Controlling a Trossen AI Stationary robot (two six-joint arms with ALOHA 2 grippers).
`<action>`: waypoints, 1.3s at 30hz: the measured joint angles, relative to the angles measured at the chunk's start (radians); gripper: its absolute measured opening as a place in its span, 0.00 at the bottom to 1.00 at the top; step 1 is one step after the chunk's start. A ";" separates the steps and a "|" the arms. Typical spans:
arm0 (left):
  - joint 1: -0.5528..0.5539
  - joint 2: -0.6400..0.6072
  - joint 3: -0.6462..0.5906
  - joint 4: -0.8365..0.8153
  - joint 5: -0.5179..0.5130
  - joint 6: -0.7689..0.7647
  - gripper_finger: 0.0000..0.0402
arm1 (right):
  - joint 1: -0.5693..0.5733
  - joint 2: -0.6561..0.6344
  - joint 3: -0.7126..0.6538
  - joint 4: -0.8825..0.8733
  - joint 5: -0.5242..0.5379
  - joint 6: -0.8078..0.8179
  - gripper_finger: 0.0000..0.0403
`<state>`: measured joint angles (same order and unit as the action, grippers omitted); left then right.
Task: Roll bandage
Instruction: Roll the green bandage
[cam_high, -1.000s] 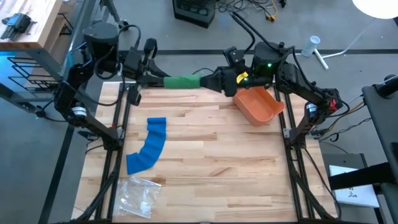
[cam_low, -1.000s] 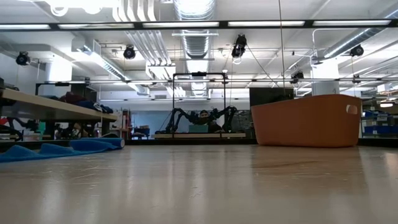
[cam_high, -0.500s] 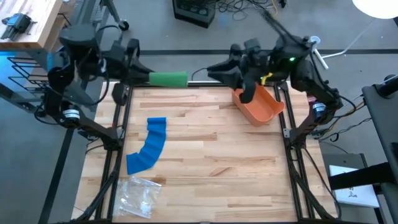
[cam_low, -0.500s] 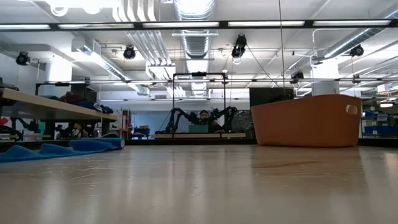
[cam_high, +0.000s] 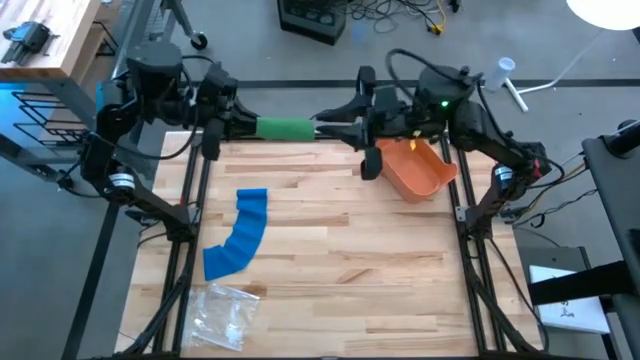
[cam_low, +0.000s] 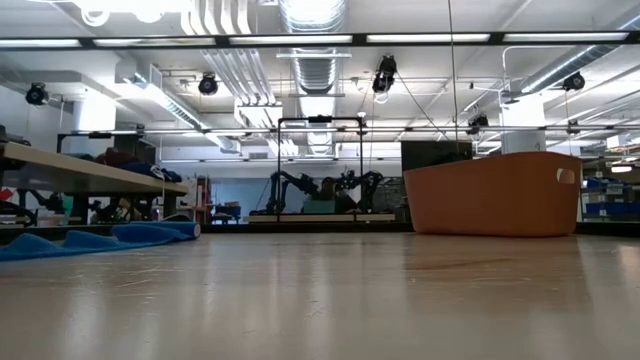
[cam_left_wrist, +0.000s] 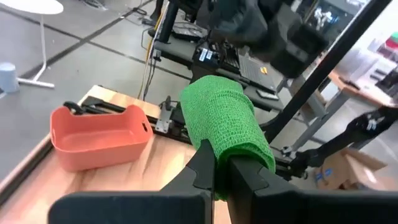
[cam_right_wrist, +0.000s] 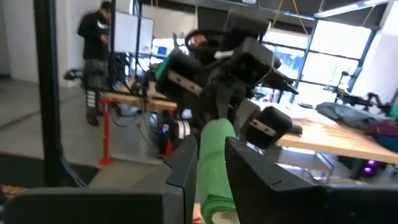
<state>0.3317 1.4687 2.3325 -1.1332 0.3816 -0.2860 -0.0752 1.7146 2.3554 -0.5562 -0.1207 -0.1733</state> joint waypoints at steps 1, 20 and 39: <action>0.000 0.002 0.000 0.000 -0.004 -0.018 0.01 | 0.001 0.004 0.000 -0.008 0.013 -0.010 0.19; -0.001 0.037 0.004 0.057 0.004 -0.104 0.01 | 0.003 0.018 -0.004 -0.269 0.246 -0.037 0.10; -0.002 0.058 0.003 0.127 -0.055 -0.279 0.02 | 0.108 0.034 -0.002 -0.037 0.405 -0.324 0.04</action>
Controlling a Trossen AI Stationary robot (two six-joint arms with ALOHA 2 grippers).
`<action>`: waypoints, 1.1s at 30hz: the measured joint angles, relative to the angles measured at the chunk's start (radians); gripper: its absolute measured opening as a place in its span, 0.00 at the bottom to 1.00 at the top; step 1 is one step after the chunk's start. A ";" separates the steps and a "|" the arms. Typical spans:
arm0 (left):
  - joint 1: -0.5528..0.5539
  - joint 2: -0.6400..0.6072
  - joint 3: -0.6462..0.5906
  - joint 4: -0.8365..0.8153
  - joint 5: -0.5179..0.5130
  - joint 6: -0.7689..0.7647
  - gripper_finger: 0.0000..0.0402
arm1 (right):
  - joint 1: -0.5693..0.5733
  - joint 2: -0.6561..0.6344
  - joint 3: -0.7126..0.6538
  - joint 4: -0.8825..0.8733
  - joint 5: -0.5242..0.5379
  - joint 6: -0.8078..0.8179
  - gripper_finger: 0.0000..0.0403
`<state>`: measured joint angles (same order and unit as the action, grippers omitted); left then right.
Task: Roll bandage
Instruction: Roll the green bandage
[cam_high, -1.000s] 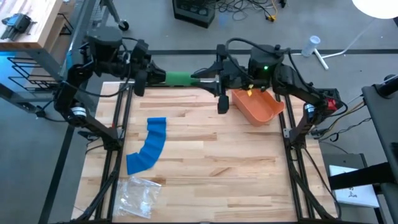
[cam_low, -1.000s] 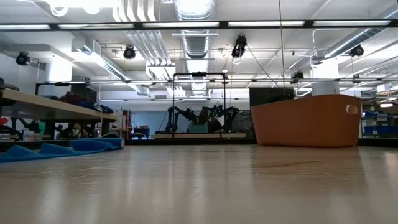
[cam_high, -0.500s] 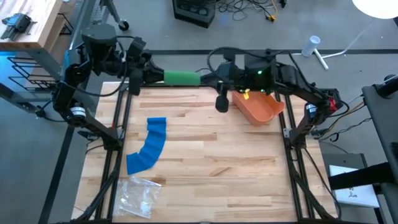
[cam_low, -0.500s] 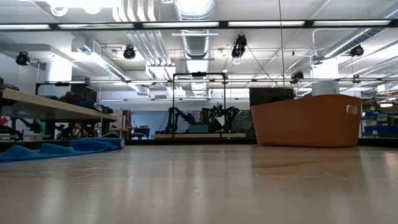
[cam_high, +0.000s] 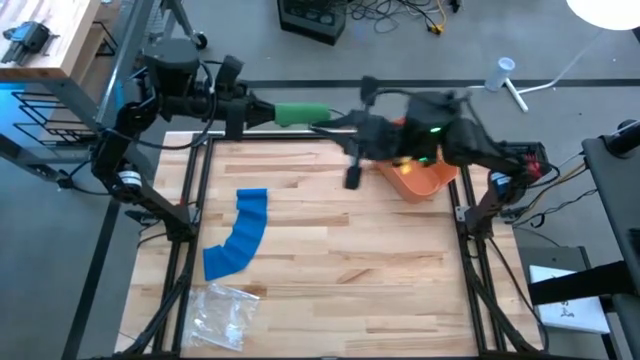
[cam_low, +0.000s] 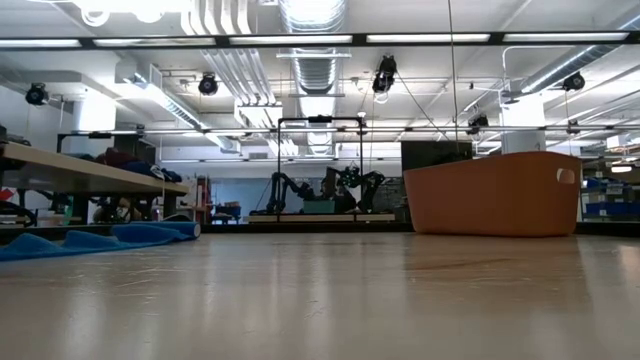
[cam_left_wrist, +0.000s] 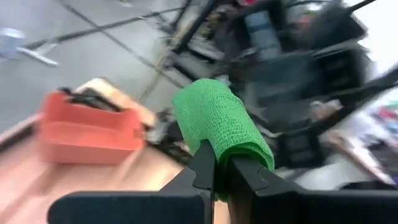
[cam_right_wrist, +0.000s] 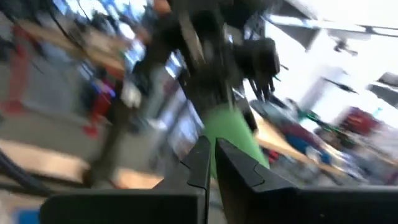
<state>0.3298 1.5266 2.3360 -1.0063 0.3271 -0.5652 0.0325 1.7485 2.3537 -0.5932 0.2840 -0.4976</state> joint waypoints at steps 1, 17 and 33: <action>0.000 0.002 0.000 0.020 0.030 -0.012 0.02 | 0.000 0.011 -0.001 -0.015 0.048 -0.020 0.03; -0.004 -0.031 0.000 0.004 0.107 -0.018 0.02 | 0.003 -0.020 0.000 -0.067 0.354 -0.180 0.02; -0.002 -0.041 0.001 0.339 0.164 0.245 0.02 | 0.024 0.016 -0.003 0.176 0.034 0.257 0.27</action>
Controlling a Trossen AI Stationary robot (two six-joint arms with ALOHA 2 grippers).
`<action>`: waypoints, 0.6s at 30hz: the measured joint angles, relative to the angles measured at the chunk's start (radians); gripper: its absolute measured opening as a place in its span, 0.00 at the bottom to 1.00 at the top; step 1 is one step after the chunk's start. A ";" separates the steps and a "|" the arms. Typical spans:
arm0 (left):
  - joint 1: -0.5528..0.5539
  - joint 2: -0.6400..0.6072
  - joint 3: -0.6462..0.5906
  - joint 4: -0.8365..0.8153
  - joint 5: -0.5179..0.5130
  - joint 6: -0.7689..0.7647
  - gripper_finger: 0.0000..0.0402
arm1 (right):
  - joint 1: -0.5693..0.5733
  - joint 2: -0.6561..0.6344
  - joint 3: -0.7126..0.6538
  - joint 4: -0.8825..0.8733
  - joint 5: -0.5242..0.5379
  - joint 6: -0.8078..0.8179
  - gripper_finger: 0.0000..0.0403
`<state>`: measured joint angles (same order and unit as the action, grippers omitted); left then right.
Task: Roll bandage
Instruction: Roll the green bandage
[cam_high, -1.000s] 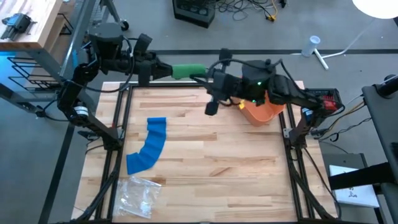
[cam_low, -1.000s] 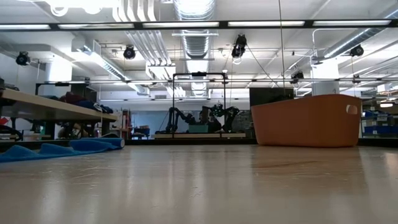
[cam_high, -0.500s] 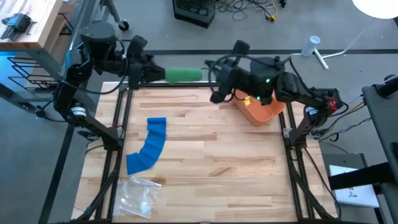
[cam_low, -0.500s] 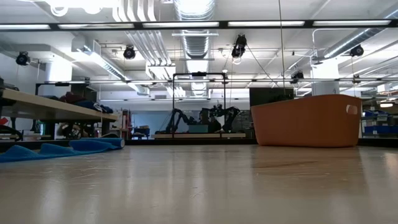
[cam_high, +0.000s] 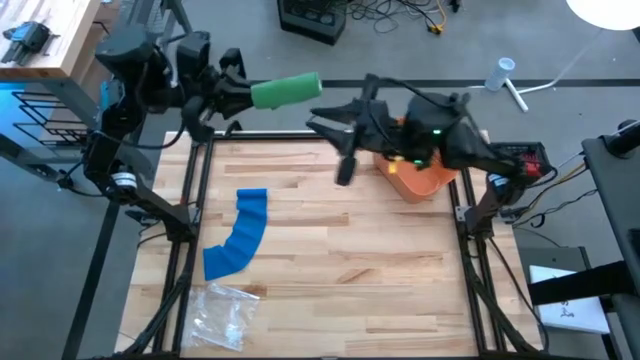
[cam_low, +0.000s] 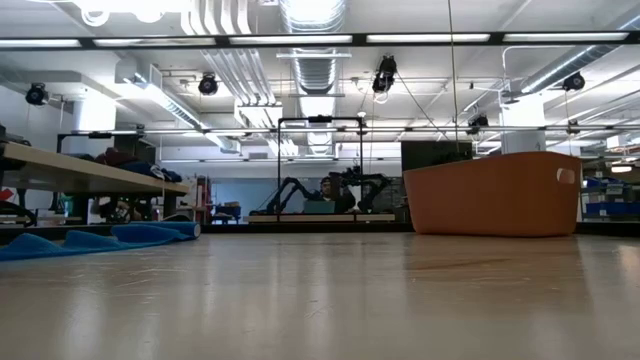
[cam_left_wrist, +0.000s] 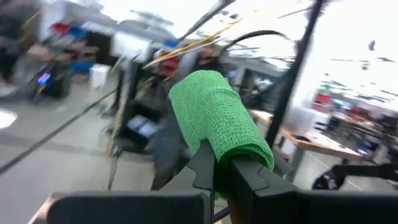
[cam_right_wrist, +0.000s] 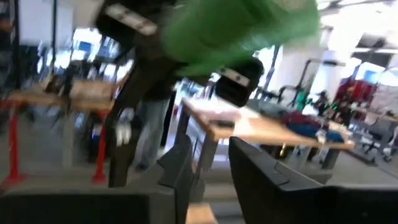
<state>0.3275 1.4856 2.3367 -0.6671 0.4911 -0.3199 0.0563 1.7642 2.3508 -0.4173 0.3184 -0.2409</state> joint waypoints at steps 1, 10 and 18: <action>0.000 0.000 0.000 0.007 0.015 0.011 0.02 | 0.000 0.008 -0.001 0.023 0.002 0.001 0.28; 0.000 0.015 -0.002 -0.073 0.043 0.181 0.02 | 0.004 0.018 0.001 0.190 -0.012 0.071 0.34; 0.000 0.018 -0.002 -0.119 0.035 0.266 0.02 | 0.009 -0.049 0.001 0.135 -0.036 0.180 0.27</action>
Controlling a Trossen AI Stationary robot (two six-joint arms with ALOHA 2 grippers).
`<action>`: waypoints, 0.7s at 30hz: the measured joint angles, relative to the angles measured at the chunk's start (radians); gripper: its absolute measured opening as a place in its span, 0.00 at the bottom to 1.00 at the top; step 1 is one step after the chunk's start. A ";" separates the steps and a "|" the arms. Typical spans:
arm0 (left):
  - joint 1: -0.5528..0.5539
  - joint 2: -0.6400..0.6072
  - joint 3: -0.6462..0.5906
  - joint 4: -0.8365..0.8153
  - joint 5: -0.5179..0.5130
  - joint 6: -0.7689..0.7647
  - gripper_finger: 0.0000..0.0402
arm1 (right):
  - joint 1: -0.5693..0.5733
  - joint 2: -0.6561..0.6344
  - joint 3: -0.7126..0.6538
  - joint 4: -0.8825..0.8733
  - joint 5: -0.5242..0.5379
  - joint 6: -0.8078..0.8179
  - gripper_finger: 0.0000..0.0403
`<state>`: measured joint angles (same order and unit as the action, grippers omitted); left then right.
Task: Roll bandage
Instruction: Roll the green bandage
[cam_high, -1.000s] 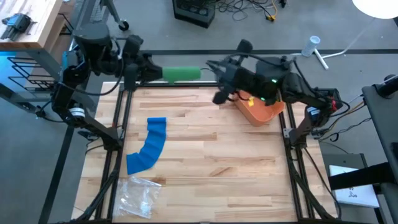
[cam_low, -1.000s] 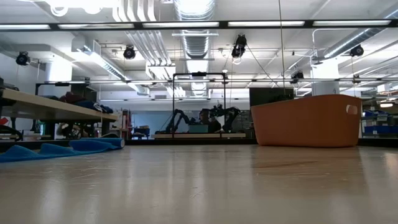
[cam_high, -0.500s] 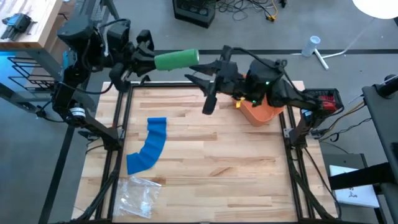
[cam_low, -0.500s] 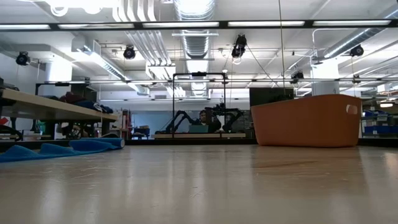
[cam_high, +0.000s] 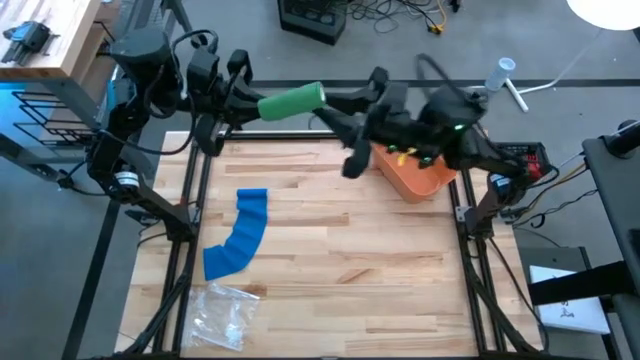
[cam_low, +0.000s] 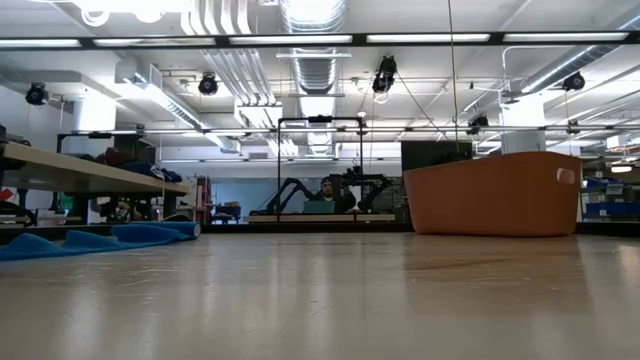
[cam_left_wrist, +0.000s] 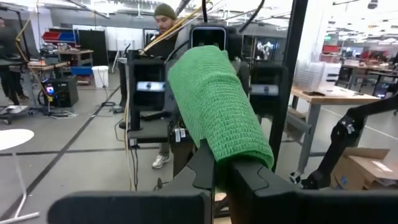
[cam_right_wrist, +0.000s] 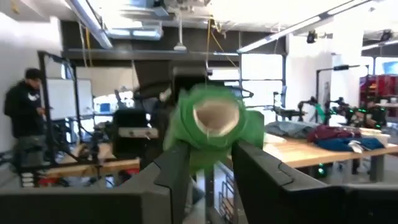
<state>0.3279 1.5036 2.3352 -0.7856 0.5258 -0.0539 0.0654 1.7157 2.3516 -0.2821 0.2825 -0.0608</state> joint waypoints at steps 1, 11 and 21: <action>0.000 -0.001 0.000 -0.005 0.000 0.003 0.02 | 0.000 -0.009 0.002 -0.012 -0.003 0.004 0.26; 0.001 -0.012 -0.003 -0.018 -0.027 0.025 0.02 | 0.000 -0.058 0.005 -0.224 -0.003 0.080 0.23; 0.001 -0.006 -0.002 0.016 -0.028 0.075 0.02 | 0.000 0.033 -0.005 -0.190 0.001 0.221 0.27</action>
<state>0.3290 1.4976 2.3333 -0.7692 0.4976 0.0213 0.0650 1.7489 2.3470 -0.4720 0.2835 0.1599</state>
